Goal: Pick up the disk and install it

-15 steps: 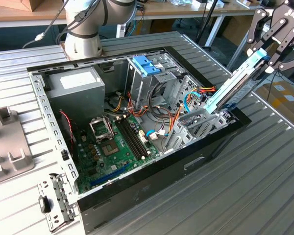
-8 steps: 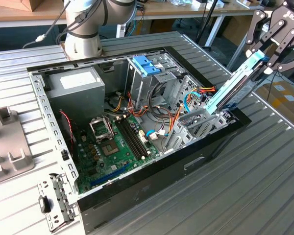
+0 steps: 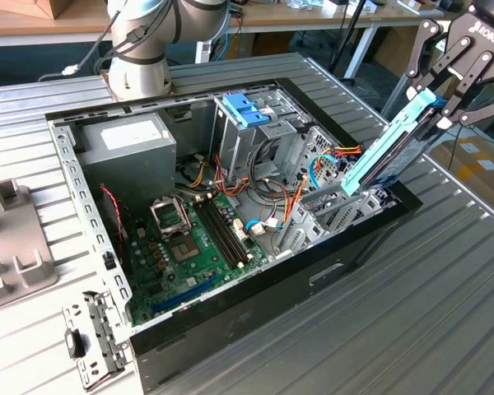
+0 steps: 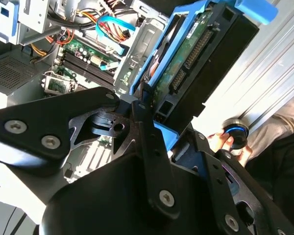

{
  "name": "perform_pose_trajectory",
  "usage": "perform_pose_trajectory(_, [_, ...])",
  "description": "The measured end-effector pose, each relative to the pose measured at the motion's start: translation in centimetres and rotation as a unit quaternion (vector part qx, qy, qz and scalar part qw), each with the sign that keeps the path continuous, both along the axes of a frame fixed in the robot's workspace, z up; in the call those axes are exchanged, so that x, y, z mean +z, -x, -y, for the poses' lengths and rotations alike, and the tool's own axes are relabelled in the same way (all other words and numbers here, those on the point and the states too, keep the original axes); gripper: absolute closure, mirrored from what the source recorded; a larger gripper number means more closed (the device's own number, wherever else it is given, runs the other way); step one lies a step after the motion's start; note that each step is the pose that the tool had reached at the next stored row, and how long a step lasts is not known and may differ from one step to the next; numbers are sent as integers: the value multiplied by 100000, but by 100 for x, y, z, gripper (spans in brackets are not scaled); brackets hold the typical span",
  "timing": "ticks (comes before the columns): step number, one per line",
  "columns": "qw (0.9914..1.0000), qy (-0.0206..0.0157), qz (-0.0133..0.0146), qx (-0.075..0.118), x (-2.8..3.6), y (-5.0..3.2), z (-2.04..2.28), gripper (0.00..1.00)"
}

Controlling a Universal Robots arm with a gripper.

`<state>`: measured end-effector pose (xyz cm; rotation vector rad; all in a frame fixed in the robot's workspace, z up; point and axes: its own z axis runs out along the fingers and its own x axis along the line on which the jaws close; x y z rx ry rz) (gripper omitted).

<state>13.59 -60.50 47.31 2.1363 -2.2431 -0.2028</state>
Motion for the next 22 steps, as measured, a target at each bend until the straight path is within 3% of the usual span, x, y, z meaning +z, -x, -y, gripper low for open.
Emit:
perform_pose_trajectory(5, [100000, 10, 2, 0, -33, 118, 8, 63])
perform_pose_trajectory(10, [100000, -7, 2, 3, -39, 148, 12, 63])
perform_pose_trajectory(14, [100000, -162, -2, -2, -18, 149, 12, 63])
perform_pose_trajectory(19, [99999, -382, 5, -9, 58, 158, 12, 63])
perform_pose_trajectory(21, [99999, -516, 21, 0, 59, 184, 12, 63])
perform_pose_trajectory(22, [99998, -674, 61, -1, 60, 239, 12, 63])
